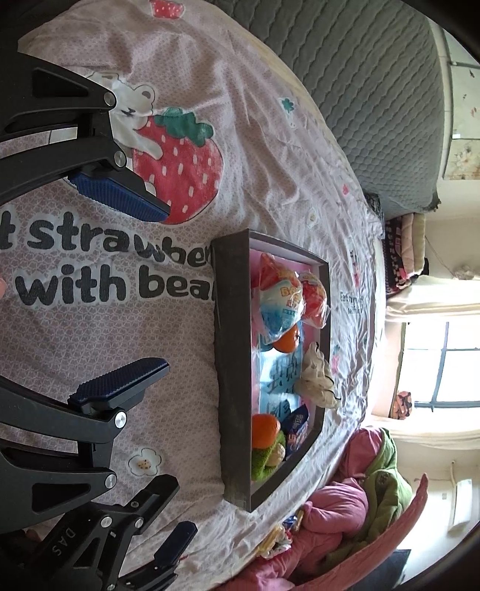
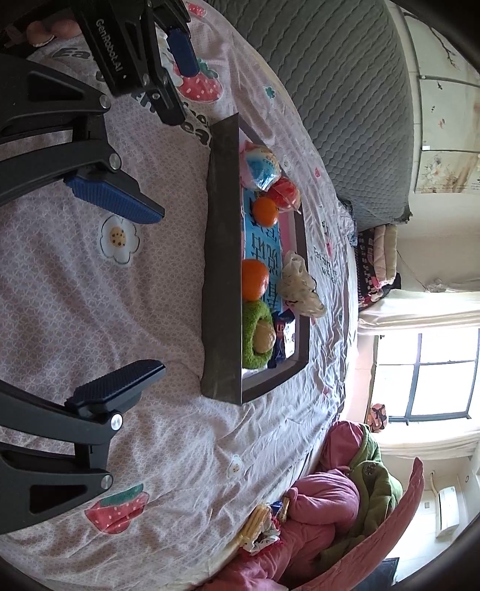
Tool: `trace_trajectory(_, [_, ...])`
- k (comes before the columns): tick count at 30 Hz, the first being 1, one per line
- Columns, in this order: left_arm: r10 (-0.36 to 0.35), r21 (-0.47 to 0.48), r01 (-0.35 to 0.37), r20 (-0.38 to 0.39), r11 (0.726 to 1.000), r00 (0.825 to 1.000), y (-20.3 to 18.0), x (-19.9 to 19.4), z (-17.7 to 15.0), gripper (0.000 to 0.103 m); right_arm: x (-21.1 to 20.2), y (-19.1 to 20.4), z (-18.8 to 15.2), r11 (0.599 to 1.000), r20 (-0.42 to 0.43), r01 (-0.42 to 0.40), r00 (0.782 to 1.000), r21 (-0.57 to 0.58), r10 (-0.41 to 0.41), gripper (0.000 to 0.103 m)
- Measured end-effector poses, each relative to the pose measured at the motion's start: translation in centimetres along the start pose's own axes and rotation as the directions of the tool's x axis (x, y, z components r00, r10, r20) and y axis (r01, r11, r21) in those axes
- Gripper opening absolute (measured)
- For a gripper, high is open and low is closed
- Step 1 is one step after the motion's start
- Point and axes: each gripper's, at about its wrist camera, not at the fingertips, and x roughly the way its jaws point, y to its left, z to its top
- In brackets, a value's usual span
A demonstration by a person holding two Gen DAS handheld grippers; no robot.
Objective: Organize objects
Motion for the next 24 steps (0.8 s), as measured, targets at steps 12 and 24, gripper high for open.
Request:
trace_trajectory(12, [0.000,0.006,0.000,-0.004,1.000,1.000,-0.1,0.3,-0.8,0.077,0.4,-1.0,-0.9,1.000,-0.002,0.007,1.000,0.028,-0.007,0.075])
trace_trajectory(24, [-0.005,0.015,0.005,-0.008,1.000,1.000,-0.4,0.4,-0.9,0.077,0.6,-1.4,-1.0,0.999,-0.009,-0.001,1.000,0.039,0.001,0.076])
